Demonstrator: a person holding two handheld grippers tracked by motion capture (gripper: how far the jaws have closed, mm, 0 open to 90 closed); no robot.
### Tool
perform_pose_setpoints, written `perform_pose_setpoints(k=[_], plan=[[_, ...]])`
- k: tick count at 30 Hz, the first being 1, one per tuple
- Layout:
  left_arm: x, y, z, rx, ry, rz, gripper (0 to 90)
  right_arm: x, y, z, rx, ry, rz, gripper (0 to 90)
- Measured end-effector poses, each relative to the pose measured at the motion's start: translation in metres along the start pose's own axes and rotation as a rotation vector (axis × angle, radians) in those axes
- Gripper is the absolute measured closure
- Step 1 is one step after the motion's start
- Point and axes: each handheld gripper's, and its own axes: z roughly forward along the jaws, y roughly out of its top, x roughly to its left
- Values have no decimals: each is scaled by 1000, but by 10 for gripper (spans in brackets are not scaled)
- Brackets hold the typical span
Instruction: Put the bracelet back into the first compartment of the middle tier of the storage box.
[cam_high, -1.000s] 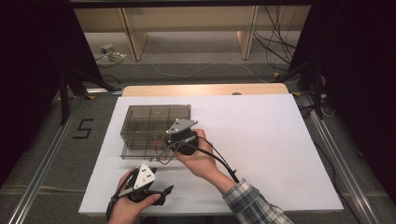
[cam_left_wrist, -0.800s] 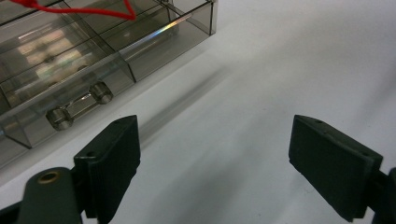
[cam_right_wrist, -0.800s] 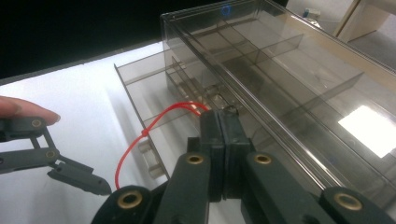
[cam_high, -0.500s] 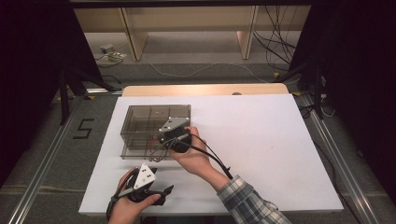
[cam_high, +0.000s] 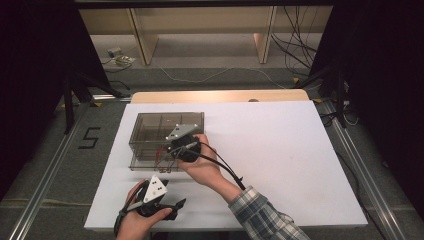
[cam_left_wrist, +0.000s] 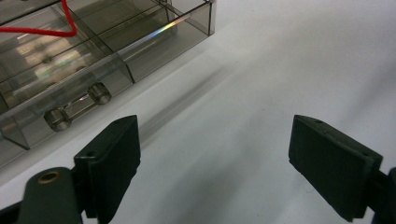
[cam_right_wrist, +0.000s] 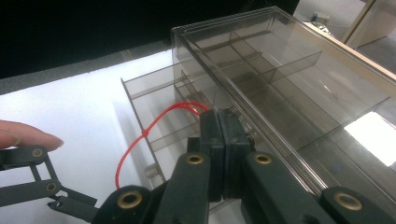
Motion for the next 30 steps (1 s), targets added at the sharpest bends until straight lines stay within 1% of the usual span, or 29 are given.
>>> perform_pose_setpoints(k=[14, 17, 30], plan=[[-1, 0, 0, -1, 0, 0, 168, 2, 6, 6, 2, 5, -4, 900], [-1, 0, 0, 1, -2, 1, 168, 3, 8, 8, -1, 4, -12, 900], [-1, 0, 0, 0, -4, 3, 168, 5, 15, 21, 9, 15, -22, 900]])
